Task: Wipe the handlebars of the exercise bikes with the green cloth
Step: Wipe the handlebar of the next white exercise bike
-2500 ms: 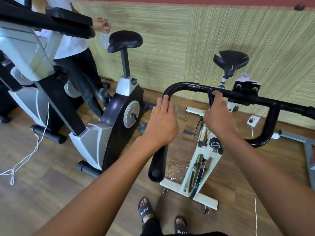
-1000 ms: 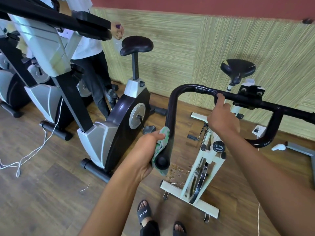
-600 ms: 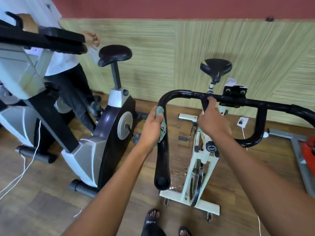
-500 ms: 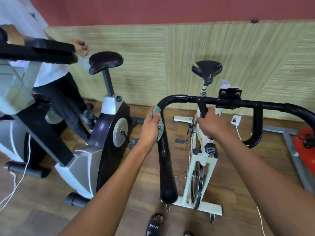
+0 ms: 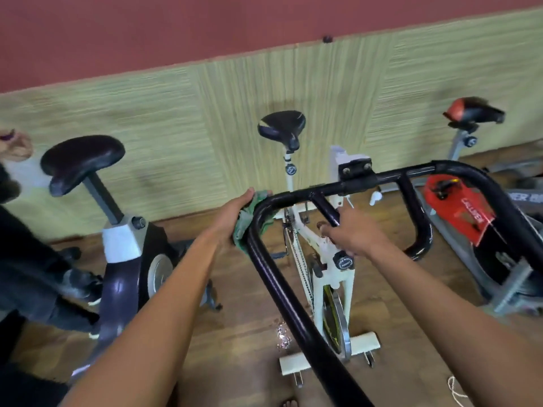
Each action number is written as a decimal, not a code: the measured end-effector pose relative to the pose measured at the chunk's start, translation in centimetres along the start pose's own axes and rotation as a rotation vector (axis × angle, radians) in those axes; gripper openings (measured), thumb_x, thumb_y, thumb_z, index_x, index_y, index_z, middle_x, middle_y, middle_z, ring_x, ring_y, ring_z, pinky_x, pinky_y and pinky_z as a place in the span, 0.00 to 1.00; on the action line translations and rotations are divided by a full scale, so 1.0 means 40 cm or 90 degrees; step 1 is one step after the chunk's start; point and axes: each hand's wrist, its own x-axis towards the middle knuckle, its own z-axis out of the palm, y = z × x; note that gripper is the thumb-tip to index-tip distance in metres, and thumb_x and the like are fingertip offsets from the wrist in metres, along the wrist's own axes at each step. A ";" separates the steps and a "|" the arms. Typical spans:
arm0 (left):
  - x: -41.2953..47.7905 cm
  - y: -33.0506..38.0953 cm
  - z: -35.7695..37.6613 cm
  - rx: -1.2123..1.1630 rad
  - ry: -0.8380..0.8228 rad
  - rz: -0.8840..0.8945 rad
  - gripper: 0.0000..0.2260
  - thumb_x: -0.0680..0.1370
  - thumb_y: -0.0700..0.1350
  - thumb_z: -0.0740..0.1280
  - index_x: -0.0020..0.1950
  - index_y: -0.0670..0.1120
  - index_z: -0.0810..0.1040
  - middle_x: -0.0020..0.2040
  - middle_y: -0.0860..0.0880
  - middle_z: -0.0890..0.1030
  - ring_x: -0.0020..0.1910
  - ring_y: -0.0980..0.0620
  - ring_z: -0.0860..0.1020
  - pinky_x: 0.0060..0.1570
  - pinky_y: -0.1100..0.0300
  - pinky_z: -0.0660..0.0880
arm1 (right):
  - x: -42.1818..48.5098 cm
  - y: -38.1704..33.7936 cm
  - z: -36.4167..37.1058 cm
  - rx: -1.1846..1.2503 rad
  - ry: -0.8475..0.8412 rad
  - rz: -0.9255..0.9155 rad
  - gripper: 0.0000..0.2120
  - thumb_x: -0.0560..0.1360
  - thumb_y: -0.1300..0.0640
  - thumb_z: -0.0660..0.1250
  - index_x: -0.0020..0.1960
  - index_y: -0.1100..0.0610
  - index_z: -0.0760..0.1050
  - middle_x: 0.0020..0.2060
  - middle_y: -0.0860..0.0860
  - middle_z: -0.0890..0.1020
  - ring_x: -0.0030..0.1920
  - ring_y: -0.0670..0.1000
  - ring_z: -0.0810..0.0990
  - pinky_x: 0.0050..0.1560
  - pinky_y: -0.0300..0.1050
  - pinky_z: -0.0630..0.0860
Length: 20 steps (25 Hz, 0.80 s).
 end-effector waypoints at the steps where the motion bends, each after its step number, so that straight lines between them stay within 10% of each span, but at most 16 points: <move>1: 0.029 0.018 0.000 0.047 -0.028 -0.006 0.20 0.84 0.54 0.57 0.65 0.43 0.79 0.56 0.42 0.83 0.50 0.45 0.82 0.54 0.53 0.80 | 0.002 -0.003 0.009 -0.046 0.027 0.002 0.08 0.79 0.48 0.66 0.49 0.52 0.71 0.36 0.53 0.80 0.31 0.52 0.81 0.34 0.47 0.80; 4: 0.114 0.080 0.038 0.264 -0.140 -0.056 0.21 0.81 0.57 0.61 0.64 0.44 0.81 0.61 0.39 0.81 0.58 0.40 0.80 0.65 0.48 0.74 | 0.012 0.004 0.025 -0.060 0.068 0.017 0.09 0.77 0.49 0.65 0.54 0.53 0.75 0.38 0.53 0.80 0.37 0.57 0.83 0.42 0.56 0.83; 10: 0.166 0.133 0.214 0.597 -0.212 0.011 0.21 0.83 0.58 0.58 0.47 0.46 0.85 0.45 0.43 0.86 0.44 0.46 0.84 0.56 0.51 0.78 | -0.005 -0.012 0.013 -0.098 0.072 0.028 0.09 0.77 0.52 0.64 0.56 0.54 0.74 0.36 0.50 0.73 0.41 0.59 0.80 0.45 0.53 0.81; 16: 0.160 0.143 0.216 0.714 -0.242 -0.011 0.29 0.84 0.60 0.53 0.50 0.40 0.84 0.43 0.42 0.87 0.41 0.47 0.85 0.43 0.59 0.79 | -0.018 -0.022 0.015 -0.108 0.070 0.042 0.09 0.77 0.56 0.62 0.56 0.54 0.72 0.37 0.50 0.72 0.42 0.58 0.78 0.41 0.50 0.74; 20: 0.176 0.139 0.276 0.705 -0.240 -0.001 0.28 0.84 0.60 0.53 0.51 0.41 0.84 0.47 0.42 0.86 0.46 0.45 0.85 0.56 0.51 0.78 | -0.023 -0.024 0.016 -0.114 0.080 0.038 0.09 0.77 0.57 0.62 0.57 0.55 0.73 0.37 0.50 0.72 0.40 0.58 0.77 0.38 0.49 0.73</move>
